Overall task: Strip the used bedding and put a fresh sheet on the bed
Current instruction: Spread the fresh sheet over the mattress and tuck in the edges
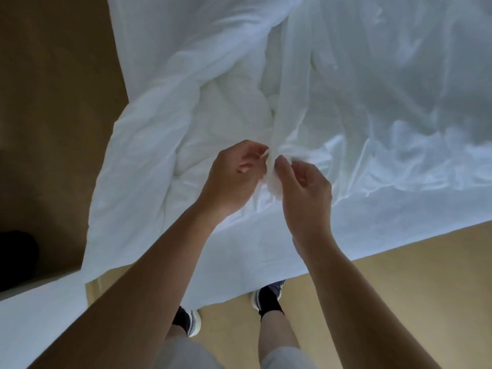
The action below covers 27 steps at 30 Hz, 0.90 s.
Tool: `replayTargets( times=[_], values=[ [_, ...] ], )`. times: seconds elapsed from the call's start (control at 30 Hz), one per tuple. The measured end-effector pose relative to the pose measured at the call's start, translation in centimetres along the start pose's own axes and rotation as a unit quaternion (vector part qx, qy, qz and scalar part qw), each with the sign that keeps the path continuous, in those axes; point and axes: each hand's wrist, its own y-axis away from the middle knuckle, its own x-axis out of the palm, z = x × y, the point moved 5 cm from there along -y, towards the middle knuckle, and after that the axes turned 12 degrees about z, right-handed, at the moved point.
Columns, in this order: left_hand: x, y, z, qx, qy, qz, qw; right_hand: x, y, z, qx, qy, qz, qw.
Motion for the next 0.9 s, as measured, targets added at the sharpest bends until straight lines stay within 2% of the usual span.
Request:
replayTargets(
  times=[0.07,0.13,0.2,0.23,0.27,0.3,0.33,0.37,0.4,0.43,0.5,0.53,0.57,0.63,0.83,0.9],
  values=[
    [-1.0,1.1,0.0,0.013,-0.041,0.007,0.999,1.7,0.4,0.1,-0.007,-0.079,0.014,0.997],
    [-2.1,2.0,-0.3,0.020,-0.077,0.008,0.997,3.4,0.8,0.2,-0.034,-0.107,0.031,0.993],
    [-2.1,2.5,-1.1,0.033,-0.125,0.071,0.989,3.9,1.1,-0.4,-0.022,-0.077,-0.032,0.996],
    [-2.0,2.9,-1.3,0.043,-0.183,0.102,0.977,3.9,1.0,-0.8,0.001,-0.071,-0.078,0.994],
    [-2.6,3.5,-1.6,0.057,-0.264,0.096,0.958,3.9,1.0,-1.3,0.020,-0.080,-0.108,0.991],
    [-4.3,4.2,-1.7,0.067,-0.351,0.037,0.933,3.9,1.0,-1.5,0.031,-0.087,-0.122,0.988],
    [-7.1,5.2,-1.6,0.062,-0.414,-0.059,0.906,3.8,1.1,-1.7,0.031,-0.081,-0.125,0.988],
    [-10.5,6.5,-0.7,0.018,-0.430,-0.151,0.890,3.7,1.4,-1.9,0.029,-0.069,-0.125,0.989],
    [-14.1,8.0,0.6,-0.058,-0.401,-0.215,0.889,3.6,1.6,-2.1,0.023,-0.057,-0.122,0.991],
    [-17.2,9.6,2.7,-0.155,-0.333,-0.229,0.901,3.3,1.9,-2.3,0.020,-0.046,-0.119,0.992],
    [-19.5,12.4,7.1,-0.307,-0.138,-0.159,0.928,2.9,2.6,-2.7,0.028,-0.026,-0.113,0.993],
    [-18.6,13.6,8.7,-0.341,-0.052,-0.101,0.933,3.0,3.0,-2.8,0.040,-0.019,-0.102,0.994],
    [-17.3,14.5,9.6,-0.358,0.008,-0.052,0.932,3.1,3.4,-2.8,0.054,-0.013,-0.087,0.995],
    [-14.9,15.1,10.2,-0.363,0.062,-0.005,0.930,3.7,4.1,-2.8,0.078,-0.013,-0.057,0.995],
    [-9.8,11.5,4.6,-0.288,0.189,0.070,0.936,4.1,5.2,-2.0,0.106,-0.018,-0.004,0.994],
    [-8.7,10.3,2.4,-0.257,0.220,0.068,0.939,4.2,5.9,-1.2,0.095,-0.020,0.022,0.995]
  ],
)
